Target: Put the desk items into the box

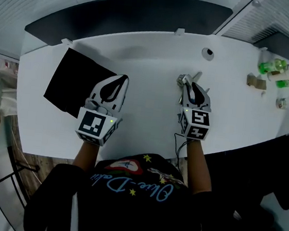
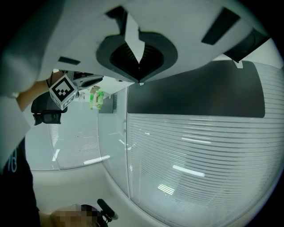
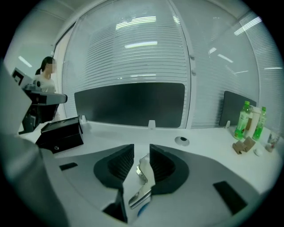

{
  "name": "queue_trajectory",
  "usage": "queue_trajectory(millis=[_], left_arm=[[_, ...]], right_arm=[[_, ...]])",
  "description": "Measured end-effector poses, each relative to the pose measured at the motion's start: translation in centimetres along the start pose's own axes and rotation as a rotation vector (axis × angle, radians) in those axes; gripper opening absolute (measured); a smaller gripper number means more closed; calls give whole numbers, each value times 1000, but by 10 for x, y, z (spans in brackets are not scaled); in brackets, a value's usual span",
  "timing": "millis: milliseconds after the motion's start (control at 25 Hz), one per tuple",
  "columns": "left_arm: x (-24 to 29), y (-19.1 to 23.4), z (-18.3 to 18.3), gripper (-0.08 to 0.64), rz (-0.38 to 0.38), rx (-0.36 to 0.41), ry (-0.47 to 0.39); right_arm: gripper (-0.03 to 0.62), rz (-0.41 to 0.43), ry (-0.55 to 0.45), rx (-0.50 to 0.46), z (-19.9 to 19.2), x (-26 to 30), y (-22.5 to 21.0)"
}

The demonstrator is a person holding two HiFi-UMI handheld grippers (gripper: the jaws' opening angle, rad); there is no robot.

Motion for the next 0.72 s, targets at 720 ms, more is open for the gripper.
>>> queue_trajectory(millis=[720], left_arm=[[-5,25,-12,8,41,-39,11]], right_arm=[[163,-134,135,-157,-25,50,11]])
Point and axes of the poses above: the fingertips, and each gripper's own axes: x forward along the fingers, y to its left, z out of its top, the point moved 9 cm from there along -x, backward along the fingers, and after that the axes turned 4 degrees about -z, right-handed, at the moved point
